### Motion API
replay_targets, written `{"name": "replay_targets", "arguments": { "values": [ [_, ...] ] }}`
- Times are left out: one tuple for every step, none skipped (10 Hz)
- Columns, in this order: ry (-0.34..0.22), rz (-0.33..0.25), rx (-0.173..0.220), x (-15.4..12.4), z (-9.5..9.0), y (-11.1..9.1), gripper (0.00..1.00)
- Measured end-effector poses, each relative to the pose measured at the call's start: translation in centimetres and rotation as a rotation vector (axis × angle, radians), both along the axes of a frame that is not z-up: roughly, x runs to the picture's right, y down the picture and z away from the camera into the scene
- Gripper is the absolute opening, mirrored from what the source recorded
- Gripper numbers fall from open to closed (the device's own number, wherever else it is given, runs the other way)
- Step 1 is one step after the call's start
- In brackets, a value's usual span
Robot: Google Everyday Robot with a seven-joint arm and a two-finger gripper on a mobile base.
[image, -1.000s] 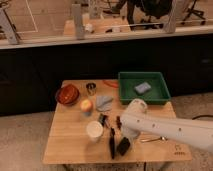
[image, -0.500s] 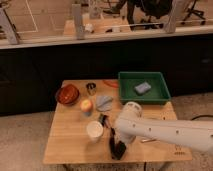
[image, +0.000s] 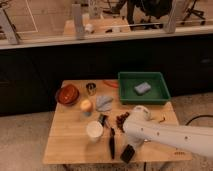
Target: Wipe table surface with eraser
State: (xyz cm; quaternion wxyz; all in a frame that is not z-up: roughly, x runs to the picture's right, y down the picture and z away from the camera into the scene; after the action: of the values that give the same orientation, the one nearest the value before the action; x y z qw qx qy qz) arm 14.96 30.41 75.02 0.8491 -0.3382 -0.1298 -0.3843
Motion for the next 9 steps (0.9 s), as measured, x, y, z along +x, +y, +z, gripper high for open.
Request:
{"name": "replay_targets", "arguments": {
  "values": [
    [0.015,0.014,-0.002,0.7,0.3,-0.1,0.0],
    [0.027,0.026,-0.005,1.2,0.7,-0.3,0.0],
    [0.039,0.038,-0.008,1.7,1.1,-0.4,0.0],
    [0.052,0.053,-0.009,2.1,1.6,-0.7,0.0],
    [0.058,0.064,-0.005,2.2,2.0,-1.2,0.0],
    [0.059,0.07,-0.002,1.9,2.3,-1.7,0.0],
    [0.052,0.066,0.003,1.1,2.5,-2.1,0.0],
    [0.035,0.055,0.005,-0.1,2.5,-2.2,0.0],
    [0.013,0.039,0.007,-1.6,2.2,-2.1,0.0]
  ]
}}
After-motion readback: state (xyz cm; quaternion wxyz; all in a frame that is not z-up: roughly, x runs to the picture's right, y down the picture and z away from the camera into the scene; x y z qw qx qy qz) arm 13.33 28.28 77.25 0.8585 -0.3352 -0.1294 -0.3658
